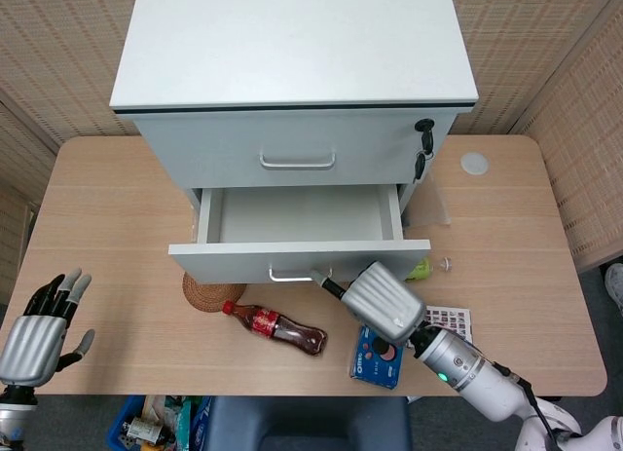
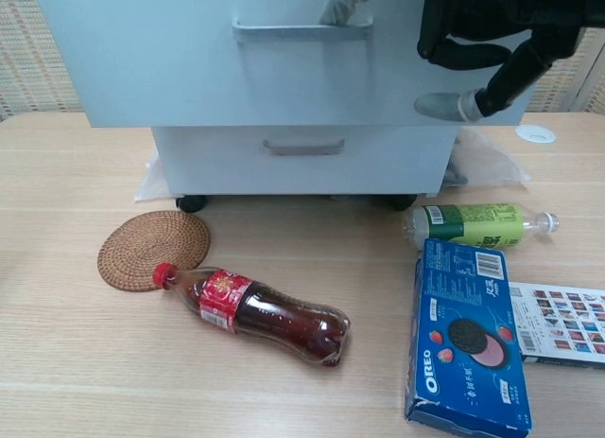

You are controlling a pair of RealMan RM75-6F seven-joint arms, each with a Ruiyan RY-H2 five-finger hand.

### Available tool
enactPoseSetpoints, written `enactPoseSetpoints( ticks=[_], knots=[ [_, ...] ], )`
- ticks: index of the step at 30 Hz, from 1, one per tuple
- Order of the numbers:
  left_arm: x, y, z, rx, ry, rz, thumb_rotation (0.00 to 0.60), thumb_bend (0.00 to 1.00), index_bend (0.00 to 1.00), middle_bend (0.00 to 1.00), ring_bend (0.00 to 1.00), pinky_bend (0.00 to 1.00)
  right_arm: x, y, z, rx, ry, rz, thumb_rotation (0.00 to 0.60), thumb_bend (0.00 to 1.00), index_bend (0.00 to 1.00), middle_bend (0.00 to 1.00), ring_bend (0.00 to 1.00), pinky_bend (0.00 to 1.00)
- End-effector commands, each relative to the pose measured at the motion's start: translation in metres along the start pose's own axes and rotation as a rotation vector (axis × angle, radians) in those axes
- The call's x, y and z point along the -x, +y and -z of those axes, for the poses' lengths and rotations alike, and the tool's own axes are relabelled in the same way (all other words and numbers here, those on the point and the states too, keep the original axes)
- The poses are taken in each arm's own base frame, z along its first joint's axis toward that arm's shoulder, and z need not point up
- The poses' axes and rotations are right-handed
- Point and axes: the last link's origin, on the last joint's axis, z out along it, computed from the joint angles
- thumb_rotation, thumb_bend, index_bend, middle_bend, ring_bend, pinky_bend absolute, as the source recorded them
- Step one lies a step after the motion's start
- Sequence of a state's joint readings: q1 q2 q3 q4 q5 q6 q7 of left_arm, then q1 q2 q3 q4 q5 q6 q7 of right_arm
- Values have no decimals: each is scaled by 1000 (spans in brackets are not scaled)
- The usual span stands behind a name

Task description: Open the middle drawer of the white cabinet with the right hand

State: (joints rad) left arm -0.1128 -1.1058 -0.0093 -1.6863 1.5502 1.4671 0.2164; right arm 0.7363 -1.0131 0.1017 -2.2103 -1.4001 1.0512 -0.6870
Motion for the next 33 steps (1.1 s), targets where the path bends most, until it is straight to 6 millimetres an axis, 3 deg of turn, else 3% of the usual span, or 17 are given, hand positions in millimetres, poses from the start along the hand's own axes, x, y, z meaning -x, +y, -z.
enactPoseSetpoints(
  ticks=[1,22,33],
  knots=[
    [0,0,0,0,1,0,600,339,19,0,21,125,-1,-2,2,-4,1,3,600,334,126,873,891,847],
    [0,0,1,0,3,0,600,339,19,0,21,125,-8,-18,21,-52,19,28,600,334,126,873,890,847],
    [0,0,2,2,4,4,600,339,19,0,21,125,-11,-9,18,-17,36,29,600,334,126,873,891,847]
  ],
)
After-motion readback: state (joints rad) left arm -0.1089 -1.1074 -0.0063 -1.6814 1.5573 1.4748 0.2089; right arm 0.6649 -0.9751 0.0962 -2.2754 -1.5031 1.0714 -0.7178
